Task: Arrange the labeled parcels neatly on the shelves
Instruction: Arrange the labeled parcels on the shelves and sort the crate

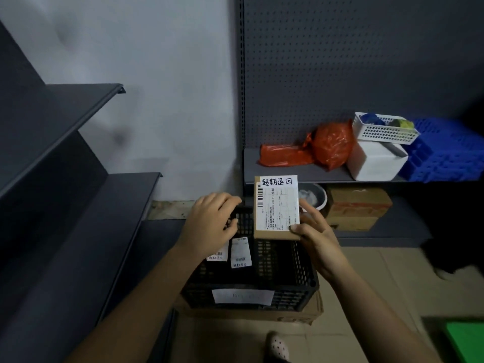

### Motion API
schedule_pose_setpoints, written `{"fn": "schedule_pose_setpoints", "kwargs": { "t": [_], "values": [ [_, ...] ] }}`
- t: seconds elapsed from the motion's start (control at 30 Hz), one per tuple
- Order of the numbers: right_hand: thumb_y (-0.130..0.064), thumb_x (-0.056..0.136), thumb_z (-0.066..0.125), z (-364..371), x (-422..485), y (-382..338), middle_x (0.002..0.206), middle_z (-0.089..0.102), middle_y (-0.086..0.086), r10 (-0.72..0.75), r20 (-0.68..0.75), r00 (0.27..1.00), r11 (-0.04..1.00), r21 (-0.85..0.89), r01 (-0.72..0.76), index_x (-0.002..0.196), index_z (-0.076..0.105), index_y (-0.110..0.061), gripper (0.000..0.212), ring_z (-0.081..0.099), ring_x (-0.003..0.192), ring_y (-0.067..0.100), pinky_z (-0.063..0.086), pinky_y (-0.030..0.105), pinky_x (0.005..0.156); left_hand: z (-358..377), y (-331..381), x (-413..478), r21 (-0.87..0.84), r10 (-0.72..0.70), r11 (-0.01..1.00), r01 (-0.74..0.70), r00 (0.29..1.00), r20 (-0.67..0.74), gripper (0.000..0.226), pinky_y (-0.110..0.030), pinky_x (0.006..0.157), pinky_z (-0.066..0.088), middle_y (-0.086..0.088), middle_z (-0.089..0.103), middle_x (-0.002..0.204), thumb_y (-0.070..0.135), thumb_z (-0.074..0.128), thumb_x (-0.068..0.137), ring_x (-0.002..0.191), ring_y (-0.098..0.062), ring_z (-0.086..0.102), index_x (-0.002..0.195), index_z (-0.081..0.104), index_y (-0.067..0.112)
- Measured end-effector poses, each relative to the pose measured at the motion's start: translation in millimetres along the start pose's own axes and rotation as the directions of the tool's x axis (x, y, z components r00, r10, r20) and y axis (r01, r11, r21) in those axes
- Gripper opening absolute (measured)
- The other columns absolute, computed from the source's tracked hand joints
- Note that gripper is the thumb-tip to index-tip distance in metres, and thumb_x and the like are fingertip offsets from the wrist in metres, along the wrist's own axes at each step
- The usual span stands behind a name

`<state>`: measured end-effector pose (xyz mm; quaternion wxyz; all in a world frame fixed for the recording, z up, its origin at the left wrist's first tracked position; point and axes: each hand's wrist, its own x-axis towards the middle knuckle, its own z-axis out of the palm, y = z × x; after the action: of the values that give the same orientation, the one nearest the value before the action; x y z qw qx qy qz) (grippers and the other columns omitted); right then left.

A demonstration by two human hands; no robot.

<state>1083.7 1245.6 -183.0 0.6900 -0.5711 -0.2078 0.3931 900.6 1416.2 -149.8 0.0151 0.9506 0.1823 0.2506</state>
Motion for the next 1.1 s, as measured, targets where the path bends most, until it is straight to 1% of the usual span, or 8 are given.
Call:
{"fn": "schedule_pose_setpoints", "kwargs": {
  "t": [0.1, 0.13, 0.27, 0.53, 0.7, 0.87, 0.97, 1.1],
  "values": [
    [0.007, 0.084, 0.061, -13, 55, 7, 0.119, 0.069, 0.006, 0.071, 0.012, 0.997, 0.997, 0.03, -0.071, 0.13, 0.057, -0.026, 0.057, 0.067, 0.108, 0.02, 0.053, 0.029, 0.08, 34, -17, 32, -0.005, -0.054, 0.998, 0.055, 0.998, 0.043, 0.037, -0.035, 0.08, 0.048, 0.0, 0.063, 0.102, 0.013, 0.073, 0.074, 0.093, -0.022, 0.06, 0.11, 0.064, 0.013],
    [0.007, 0.084, 0.061, -18, 72, 12, 0.12, 0.069, 0.006, 0.097, 0.024, 0.995, 0.995, 0.03, -0.098, 0.132, 0.056, -0.025, 0.058, 0.066, 0.109, 0.021, 0.053, 0.03, 0.08, 45, -21, 40, -0.012, -0.072, 0.997, 0.073, 0.996, 0.054, 0.037, -0.034, 0.078, 0.048, -0.001, 0.063, 0.102, 0.013, 0.073, 0.074, 0.092, -0.021, 0.06, 0.11, 0.064, 0.012],
    [0.005, 0.084, 0.064, -34, 126, 43, 0.123, 0.067, 0.01, 0.217, 0.017, 0.976, 0.975, 0.043, -0.217, 0.136, 0.054, -0.022, 0.06, 0.062, 0.117, 0.027, 0.048, 0.045, 0.1, 96, -40, 58, -0.029, -0.142, 0.989, 0.146, 0.982, 0.123, 0.039, -0.032, 0.075, 0.045, -0.002, 0.062, 0.099, 0.013, 0.075, 0.072, 0.087, -0.021, 0.058, 0.109, 0.064, 0.012],
    [0.004, 0.087, 0.061, -63, 195, 158, 0.122, 0.068, 0.009, 0.463, -0.077, 0.883, 0.886, 0.051, -0.46, 0.136, 0.052, -0.02, 0.055, 0.064, 0.114, 0.024, 0.051, 0.037, 0.091, 245, -88, 35, -0.039, -0.205, 0.972, 0.231, 0.919, 0.336, 0.041, -0.036, 0.075, 0.047, -0.003, 0.061, 0.1, 0.016, 0.075, 0.07, 0.089, -0.023, 0.056, 0.109, 0.063, 0.013],
    [0.0, 0.085, 0.064, -86, 225, 254, 0.125, 0.066, 0.008, 0.595, -0.144, 0.791, 0.802, 0.042, -0.596, 0.139, 0.049, -0.021, 0.06, 0.064, 0.113, 0.024, 0.05, 0.045, 0.1, 344, -110, -5, -0.06, -0.231, 0.955, 0.291, 0.853, 0.468, 0.044, -0.035, 0.075, 0.049, -0.005, 0.062, 0.101, 0.016, 0.078, 0.067, 0.09, -0.026, 0.06, 0.108, 0.062, 0.012],
    [0.002, 0.082, 0.065, -103, 256, 340, 0.123, 0.066, 0.007, 0.649, -0.229, 0.726, 0.751, 0.041, -0.659, 0.135, 0.052, -0.023, 0.06, 0.066, 0.11, 0.024, 0.054, 0.043, 0.095, 432, -125, -48, -0.11, -0.22, 0.935, 0.336, 0.796, 0.563, 0.046, -0.037, 0.074, 0.048, -0.008, 0.062, 0.1, 0.013, 0.08, 0.067, 0.087, -0.028, 0.06, 0.11, 0.063, 0.009],
    [0.003, 0.081, 0.064, -111, 275, 384, 0.124, 0.066, 0.008, 0.643, -0.251, 0.724, 0.754, 0.037, -0.656, 0.135, 0.052, -0.02, 0.059, 0.065, 0.112, 0.026, 0.051, 0.048, 0.098, 474, -133, -69, -0.119, -0.21, 0.93, 0.349, 0.768, 0.606, 0.053, -0.037, 0.073, 0.049, -0.009, 0.063, 0.103, 0.013, 0.083, 0.064, 0.088, -0.029, 0.061, 0.112, 0.063, 0.008],
    [0.005, 0.084, 0.061, -116, 292, 423, 0.122, 0.067, 0.006, 0.623, -0.257, 0.739, 0.767, 0.016, -0.641, 0.134, 0.054, -0.017, 0.056, 0.066, 0.11, 0.023, 0.053, 0.043, 0.096, 518, -141, -90, -0.103, -0.192, 0.933, 0.344, 0.72, 0.667, 0.065, -0.044, 0.078, 0.051, -0.015, 0.064, 0.112, 0.017, 0.086, 0.061, 0.096, -0.036, 0.062, 0.12, 0.061, 0.005]
  ]
}}
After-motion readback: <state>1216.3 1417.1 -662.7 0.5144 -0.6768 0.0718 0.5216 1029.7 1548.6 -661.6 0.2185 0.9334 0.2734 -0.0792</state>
